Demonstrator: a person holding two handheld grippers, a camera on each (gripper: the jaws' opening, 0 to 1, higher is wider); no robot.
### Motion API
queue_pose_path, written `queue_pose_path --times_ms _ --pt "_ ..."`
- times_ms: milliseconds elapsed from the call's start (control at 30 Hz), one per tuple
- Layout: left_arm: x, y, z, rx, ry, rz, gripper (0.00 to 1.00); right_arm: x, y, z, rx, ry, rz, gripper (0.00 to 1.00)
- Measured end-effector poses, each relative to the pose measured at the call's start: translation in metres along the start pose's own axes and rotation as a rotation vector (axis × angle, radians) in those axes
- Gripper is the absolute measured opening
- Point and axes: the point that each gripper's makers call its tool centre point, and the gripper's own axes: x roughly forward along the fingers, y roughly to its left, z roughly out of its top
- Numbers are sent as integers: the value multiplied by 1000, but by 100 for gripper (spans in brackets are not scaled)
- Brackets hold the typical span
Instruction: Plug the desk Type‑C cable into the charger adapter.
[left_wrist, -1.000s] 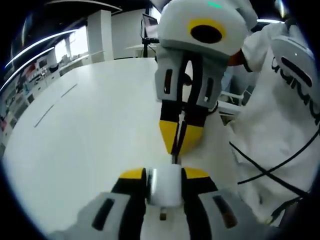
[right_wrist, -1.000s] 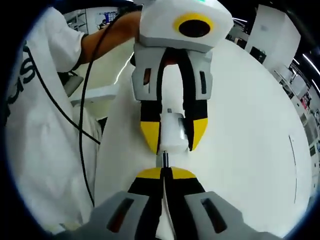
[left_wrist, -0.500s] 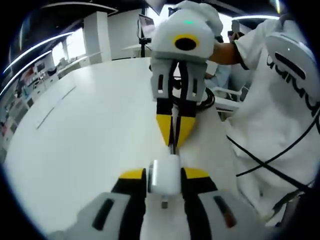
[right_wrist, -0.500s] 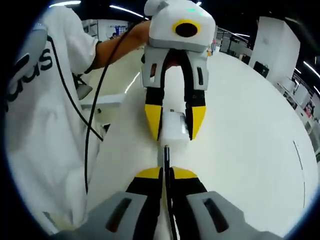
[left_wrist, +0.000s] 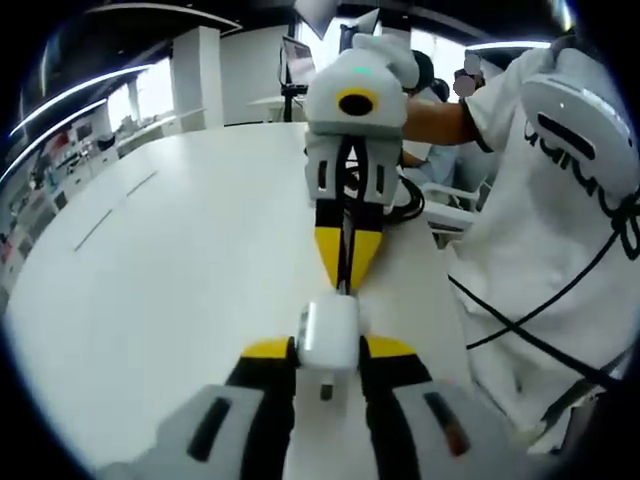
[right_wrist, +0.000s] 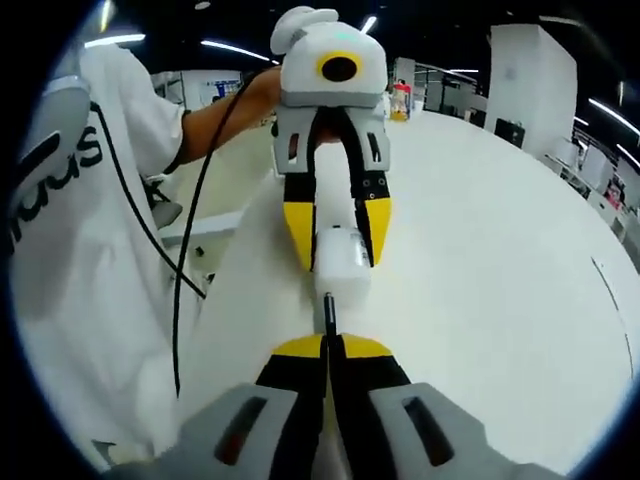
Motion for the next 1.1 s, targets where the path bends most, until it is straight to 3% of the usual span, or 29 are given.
queue_pose_path --times_ms 200,300,333,367,467,600,1100 --pt "2 1 1 -34 -29 3 23 0 -2 2 52 -15 2 0" --pt "3 1 1 -42 -22 -7 23 2 0 4 52 9 2 0" --pt "4 1 0 -40 -15 -10 23 5 3 12 43 -31 28 0" --pt "4 1 1 -38 -20 -13 23 5 0 8 61 2 15 0" --pt "6 2 0 -54 -34 -20 24 3 1 5 89 -16 24 0" --pt "8 1 1 -57 -26 -30 25 3 1 4 26 -40 10 1" --pt "8 3 2 -67 -43 -27 25 0 -4 5 -3 -120 -28 4"
